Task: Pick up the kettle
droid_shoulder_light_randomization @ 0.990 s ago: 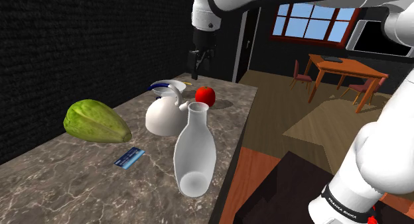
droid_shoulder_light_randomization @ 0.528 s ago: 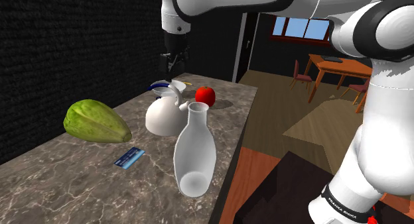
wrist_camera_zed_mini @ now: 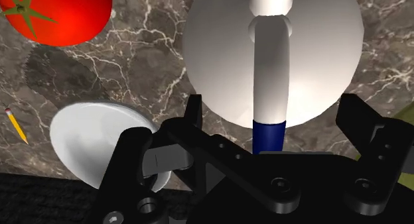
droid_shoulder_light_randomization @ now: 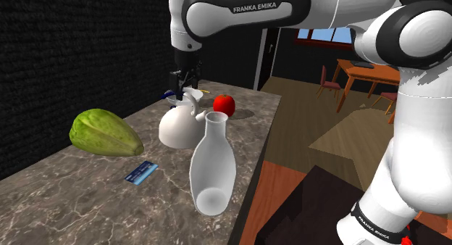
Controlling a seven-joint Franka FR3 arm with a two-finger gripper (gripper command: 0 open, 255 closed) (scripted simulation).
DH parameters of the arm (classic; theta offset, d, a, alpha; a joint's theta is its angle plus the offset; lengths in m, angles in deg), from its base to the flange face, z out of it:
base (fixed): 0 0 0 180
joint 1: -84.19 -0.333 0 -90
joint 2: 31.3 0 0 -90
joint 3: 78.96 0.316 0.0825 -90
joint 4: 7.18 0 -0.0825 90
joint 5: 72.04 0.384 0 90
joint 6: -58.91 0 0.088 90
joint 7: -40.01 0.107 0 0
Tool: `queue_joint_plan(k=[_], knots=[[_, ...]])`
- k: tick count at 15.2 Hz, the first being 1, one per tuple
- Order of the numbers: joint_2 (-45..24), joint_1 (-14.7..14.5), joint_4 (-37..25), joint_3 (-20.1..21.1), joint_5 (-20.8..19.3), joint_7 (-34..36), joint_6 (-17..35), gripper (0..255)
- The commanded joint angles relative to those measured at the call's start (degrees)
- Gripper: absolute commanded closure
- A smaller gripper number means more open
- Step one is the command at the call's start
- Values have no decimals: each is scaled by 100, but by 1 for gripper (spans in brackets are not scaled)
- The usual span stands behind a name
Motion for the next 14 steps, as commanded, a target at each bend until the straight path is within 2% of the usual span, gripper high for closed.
queue_joint_plan(k=[1, 2, 3, 12, 14], knots=[[13, 8, 120, -1, 0, 19, 110, 0], [12, 8, 119, -1, -1, 19, 109, 0], [10, 10, 114, -2, -1, 15, 107, 255], [12, 8, 118, -1, -1, 19, 109, 255], [5, -4, -45, 3, 4, -5, -46, 255]])
